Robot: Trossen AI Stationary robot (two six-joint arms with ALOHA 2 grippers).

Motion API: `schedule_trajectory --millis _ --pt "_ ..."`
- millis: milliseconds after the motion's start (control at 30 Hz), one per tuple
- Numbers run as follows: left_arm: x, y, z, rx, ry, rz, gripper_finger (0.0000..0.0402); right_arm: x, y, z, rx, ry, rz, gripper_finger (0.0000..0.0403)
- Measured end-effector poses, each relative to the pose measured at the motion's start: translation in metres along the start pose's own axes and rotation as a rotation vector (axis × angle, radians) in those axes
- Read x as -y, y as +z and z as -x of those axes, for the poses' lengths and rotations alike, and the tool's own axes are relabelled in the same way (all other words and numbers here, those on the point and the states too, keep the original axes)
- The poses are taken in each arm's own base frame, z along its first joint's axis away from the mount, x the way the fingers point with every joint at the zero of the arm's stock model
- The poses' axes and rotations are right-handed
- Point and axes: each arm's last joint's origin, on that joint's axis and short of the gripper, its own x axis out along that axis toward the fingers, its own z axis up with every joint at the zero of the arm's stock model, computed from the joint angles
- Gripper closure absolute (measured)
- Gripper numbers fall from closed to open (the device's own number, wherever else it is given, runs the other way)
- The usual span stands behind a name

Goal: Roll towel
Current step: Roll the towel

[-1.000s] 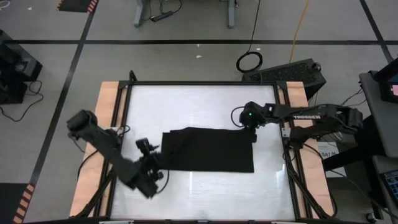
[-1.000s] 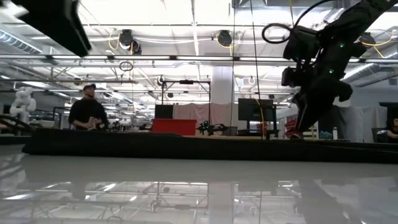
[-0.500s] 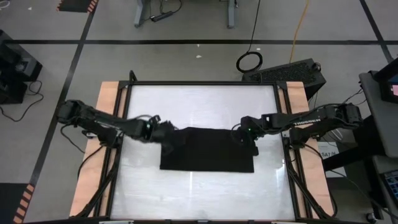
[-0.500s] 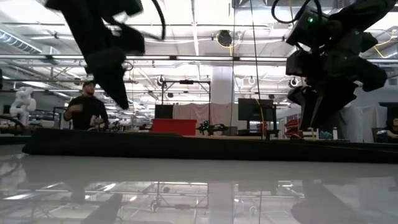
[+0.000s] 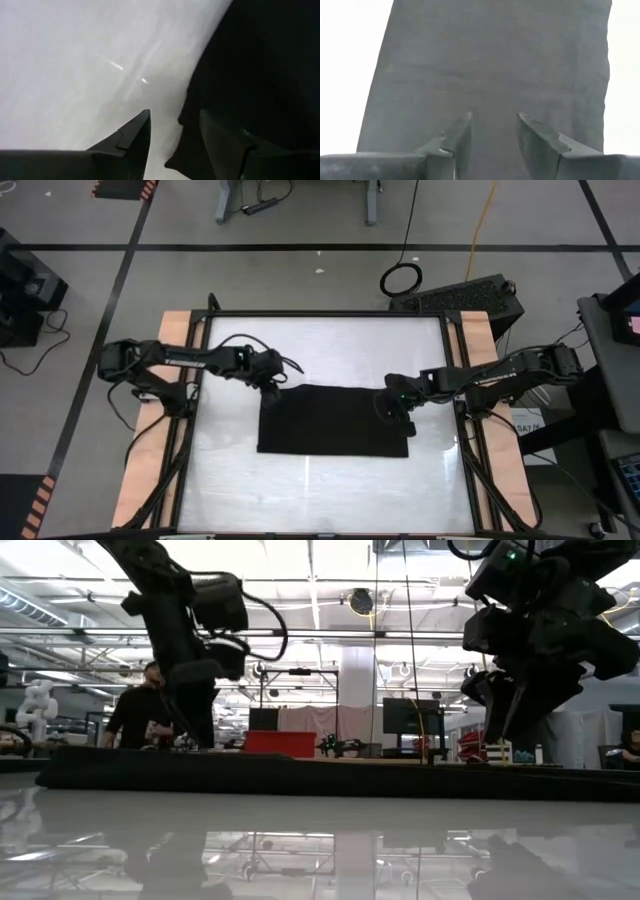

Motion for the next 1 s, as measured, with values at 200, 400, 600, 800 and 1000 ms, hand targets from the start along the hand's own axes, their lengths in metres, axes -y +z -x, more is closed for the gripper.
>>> schedule_trajectory --millis 200,400,600,800,1000 --pt "-0.004 0.002 -0.022 -0.056 -0.042 -0.016 0.0227 -0.003 0.0 0.0 -0.003 -0.022 0.004 0.026" --pt "-0.004 0.003 -0.035 -0.082 -0.061 -0.048 0.0227 -0.005 0.0 -0.001 -0.004 -0.019 0.008 0.026" --pt "-0.003 0.003 -0.037 -0.092 -0.091 -0.087 0.0278 -0.005 0.0 -0.001 -0.004 -0.02 0.005 0.026" --pt "-0.003 0.003 -0.036 -0.095 -0.139 -0.126 0.0388 -0.005 0.0 -0.001 -0.006 -0.019 0.005 0.026" --pt "-0.003 0.007 -0.034 -0.092 -0.138 -0.125 0.039 -0.005 -0.001 -0.001 -0.013 -0.019 0.0 0.026"
